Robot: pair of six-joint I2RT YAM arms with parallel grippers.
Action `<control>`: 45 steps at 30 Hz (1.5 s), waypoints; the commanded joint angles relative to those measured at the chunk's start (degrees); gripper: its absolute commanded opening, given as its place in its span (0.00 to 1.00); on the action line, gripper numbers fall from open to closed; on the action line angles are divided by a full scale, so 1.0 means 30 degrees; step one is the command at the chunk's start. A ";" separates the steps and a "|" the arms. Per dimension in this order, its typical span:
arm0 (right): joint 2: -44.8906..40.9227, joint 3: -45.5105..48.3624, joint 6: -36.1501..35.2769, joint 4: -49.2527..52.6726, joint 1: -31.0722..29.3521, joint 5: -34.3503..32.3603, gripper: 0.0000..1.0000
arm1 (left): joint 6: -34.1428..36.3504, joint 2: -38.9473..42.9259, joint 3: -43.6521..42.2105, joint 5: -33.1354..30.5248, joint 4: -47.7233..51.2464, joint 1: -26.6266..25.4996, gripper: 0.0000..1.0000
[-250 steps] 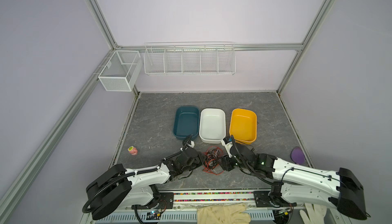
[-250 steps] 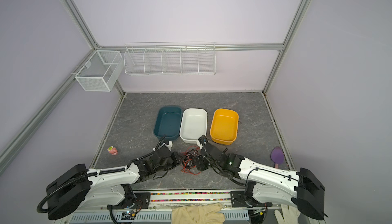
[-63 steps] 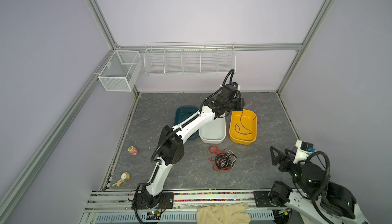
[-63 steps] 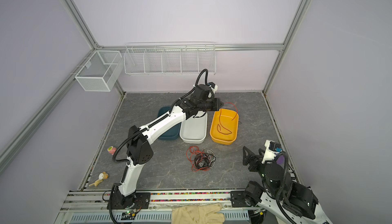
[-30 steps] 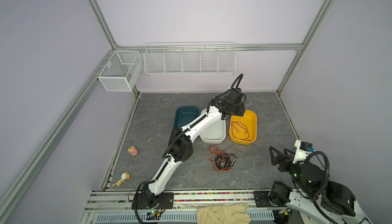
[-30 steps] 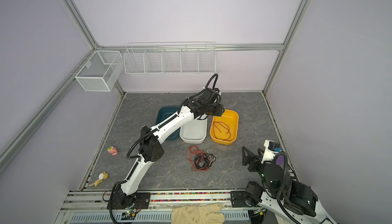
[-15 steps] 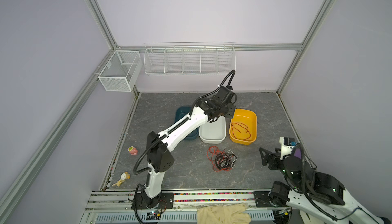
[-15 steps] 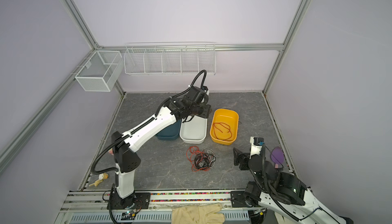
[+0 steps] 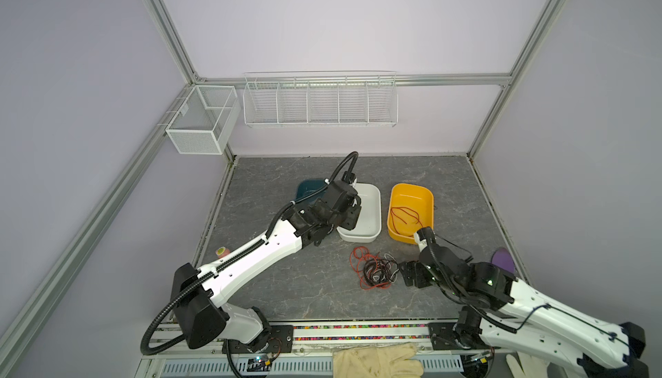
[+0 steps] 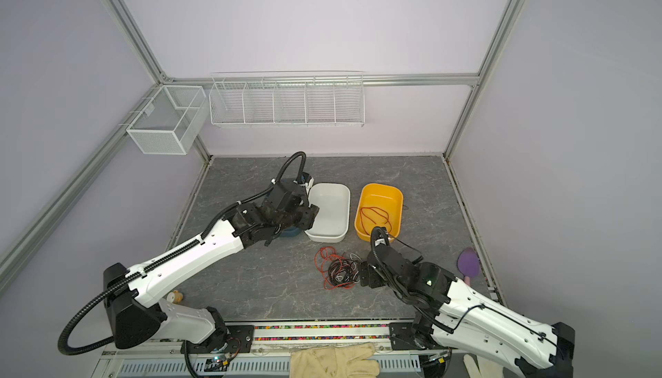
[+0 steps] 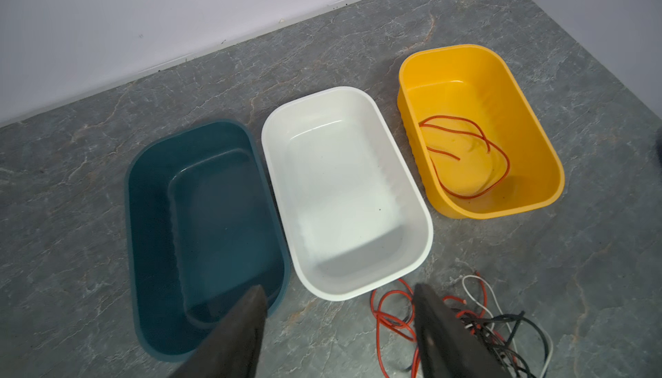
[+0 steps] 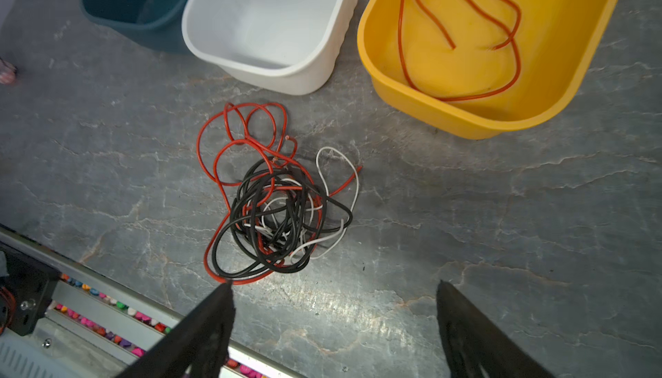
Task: Untangle the cables
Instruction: 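Return the left gripper to the cable pile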
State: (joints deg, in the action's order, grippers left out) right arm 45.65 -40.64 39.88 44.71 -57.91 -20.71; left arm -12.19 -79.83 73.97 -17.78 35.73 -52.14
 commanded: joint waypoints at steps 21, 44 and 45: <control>0.6298 -0.0045 -0.0185 -0.5339 0.0506 0.3882 0.65 | 0.2341 0.3983 -0.1609 -0.2743 -0.2297 -0.0140 0.69; 0.8196 0.0180 -0.0580 -0.6517 0.0468 0.3862 0.14 | -0.0297 0.3143 0.0064 -0.1945 0.1039 -0.0608 0.69; 0.7999 0.0267 -0.0582 -0.6523 0.0467 0.3874 0.12 | -0.0972 0.3275 -0.0047 -0.1693 0.1408 -0.0608 0.70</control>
State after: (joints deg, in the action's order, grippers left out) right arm 70.74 -40.58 37.80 25.89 -56.45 -9.74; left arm -9.52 -70.54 71.64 -24.75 35.05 -53.78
